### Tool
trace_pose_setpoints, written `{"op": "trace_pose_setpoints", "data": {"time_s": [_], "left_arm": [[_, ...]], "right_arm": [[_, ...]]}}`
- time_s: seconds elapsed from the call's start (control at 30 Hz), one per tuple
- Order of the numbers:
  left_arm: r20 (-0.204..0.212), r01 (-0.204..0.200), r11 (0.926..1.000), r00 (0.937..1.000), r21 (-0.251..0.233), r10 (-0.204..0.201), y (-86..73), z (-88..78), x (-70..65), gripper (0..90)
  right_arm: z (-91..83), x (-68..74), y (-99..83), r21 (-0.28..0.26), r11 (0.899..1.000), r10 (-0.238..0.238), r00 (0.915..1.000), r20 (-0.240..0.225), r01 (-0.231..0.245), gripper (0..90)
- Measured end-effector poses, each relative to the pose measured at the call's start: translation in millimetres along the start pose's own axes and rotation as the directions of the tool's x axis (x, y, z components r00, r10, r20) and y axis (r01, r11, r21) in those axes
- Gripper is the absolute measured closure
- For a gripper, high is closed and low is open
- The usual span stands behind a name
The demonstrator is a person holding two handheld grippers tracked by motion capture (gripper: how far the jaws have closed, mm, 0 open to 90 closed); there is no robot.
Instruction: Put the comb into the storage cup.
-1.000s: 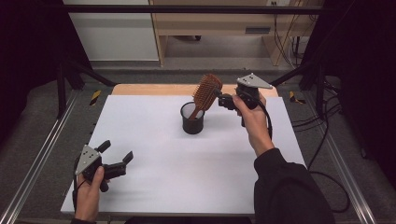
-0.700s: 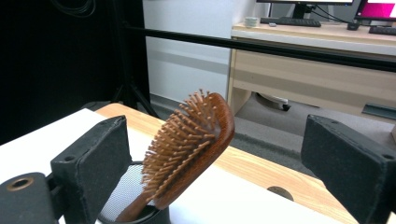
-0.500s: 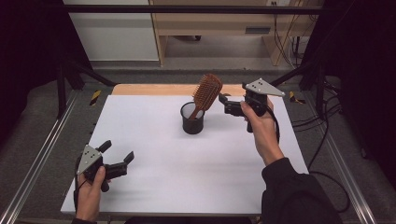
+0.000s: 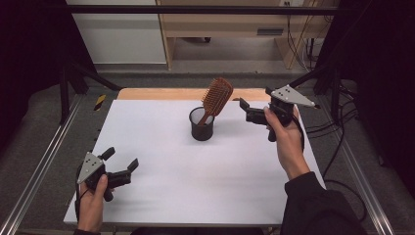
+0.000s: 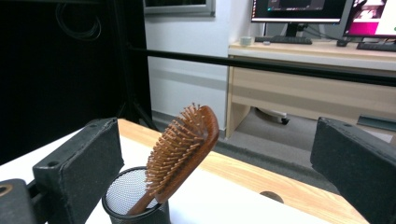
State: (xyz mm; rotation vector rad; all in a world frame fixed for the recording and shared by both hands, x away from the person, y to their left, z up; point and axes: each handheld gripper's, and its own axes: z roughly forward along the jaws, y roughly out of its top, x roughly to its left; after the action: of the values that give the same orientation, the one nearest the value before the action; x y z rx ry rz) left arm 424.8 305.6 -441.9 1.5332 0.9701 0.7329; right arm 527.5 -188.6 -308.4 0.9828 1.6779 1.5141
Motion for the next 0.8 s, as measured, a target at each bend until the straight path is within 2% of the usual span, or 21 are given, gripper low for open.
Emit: {"op": "trace_pose_setpoints", "data": {"time_s": [0.2,0.4,0.53,0.67,0.8], "left_arm": [[-0.027,0.027,0.9995,0.9993,-0.019,-0.027,0.9,-5.5,8.5,1.5],[-0.026,0.032,0.9992,0.9991,-0.024,-0.032,1.6,-6.4,9.9,1.4],[-0.033,0.013,0.9995,0.9994,-0.029,-0.014,3.7,-9.6,12.4,1.4],[-0.045,0.022,0.9990,0.9987,-0.038,-0.024,3.5,-13.5,16.5,1.5],[-0.038,0.027,0.9988,0.9989,-0.041,-0.028,3.4,-13.7,17.5,1.4]], "right_arm": [[-18.1,-6.3,-0.2,-0.056,0.998,-0.002,1.0000,0.003,0.002,1.9],[-33.6,-10.7,-4.8,-0.068,0.998,-0.001,0.9999,0.014,0.002,2.0],[-41.7,-11.9,-8.7,-0.068,0.998,0.006,1.0000,0.004,-0.005,2.3],[-49.8,-13.6,-11.9,-0.065,0.998,0.002,1.0000,-0.002,-0.003,2.4],[-59.8,-16.4,-13.6,-0.077,0.997,0.014,0.9996,0.025,-0.012,2.8]]}}
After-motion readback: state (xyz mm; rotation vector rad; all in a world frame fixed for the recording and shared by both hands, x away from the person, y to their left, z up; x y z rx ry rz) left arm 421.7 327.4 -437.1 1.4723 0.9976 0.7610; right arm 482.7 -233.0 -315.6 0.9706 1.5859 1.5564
